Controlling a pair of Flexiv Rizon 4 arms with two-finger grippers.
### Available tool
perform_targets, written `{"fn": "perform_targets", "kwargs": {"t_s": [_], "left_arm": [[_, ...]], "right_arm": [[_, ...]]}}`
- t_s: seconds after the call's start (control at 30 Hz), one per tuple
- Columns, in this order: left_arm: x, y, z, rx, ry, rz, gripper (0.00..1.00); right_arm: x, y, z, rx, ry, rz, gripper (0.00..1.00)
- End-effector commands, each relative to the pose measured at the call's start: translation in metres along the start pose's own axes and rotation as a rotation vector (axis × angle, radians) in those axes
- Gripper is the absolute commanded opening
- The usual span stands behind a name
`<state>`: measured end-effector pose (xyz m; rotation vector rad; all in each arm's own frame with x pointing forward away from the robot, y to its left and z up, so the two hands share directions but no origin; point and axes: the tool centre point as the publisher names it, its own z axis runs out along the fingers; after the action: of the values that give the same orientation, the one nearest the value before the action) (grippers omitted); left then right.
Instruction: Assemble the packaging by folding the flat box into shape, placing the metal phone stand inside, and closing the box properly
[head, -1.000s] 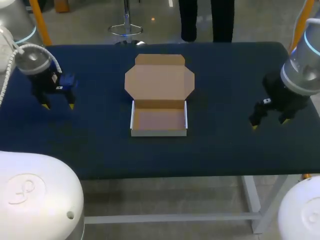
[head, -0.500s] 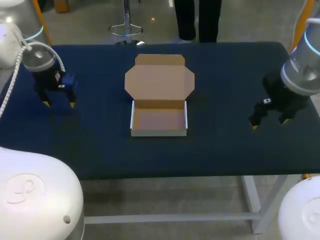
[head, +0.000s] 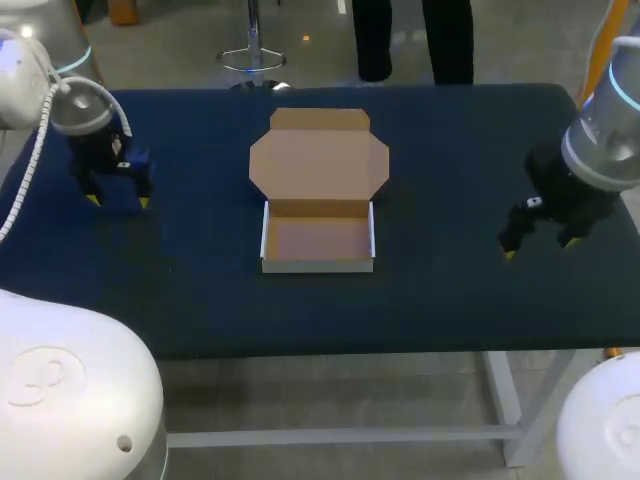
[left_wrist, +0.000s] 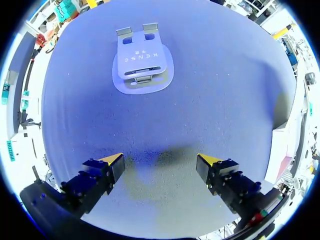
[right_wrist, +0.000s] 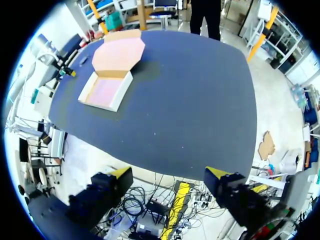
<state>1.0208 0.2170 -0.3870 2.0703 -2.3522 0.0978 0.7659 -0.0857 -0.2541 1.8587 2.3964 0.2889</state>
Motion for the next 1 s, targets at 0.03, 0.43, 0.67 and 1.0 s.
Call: {"fn": "perform_targets", "kwargs": {"t_s": [0.03, 0.43, 0.67, 1.0], "left_arm": [[-0.004, -0.011, 0.005, -0.024, 0.005, 0.001, 1.0], [-0.013, -0.025, 0.012, -0.026, 0.006, 0.004, 1.0], [-0.018, -0.035, 0.013, -0.023, 0.008, -0.001, 1.0], [-0.021, -0.047, 0.016, -0.022, 0.011, -0.009, 1.0]], "right_arm": [[0.0, 0.0, -0.002, 0.005, -0.002, 0.0, 1.0], [0.0, 0.0, -0.002, 0.005, -0.002, 0.0, 1.0], [0.0, 0.0, -0.002, 0.005, -0.002, 0.0, 1.0], [0.0, 0.0, -0.002, 0.005, -0.002, 0.0, 1.0]]}}
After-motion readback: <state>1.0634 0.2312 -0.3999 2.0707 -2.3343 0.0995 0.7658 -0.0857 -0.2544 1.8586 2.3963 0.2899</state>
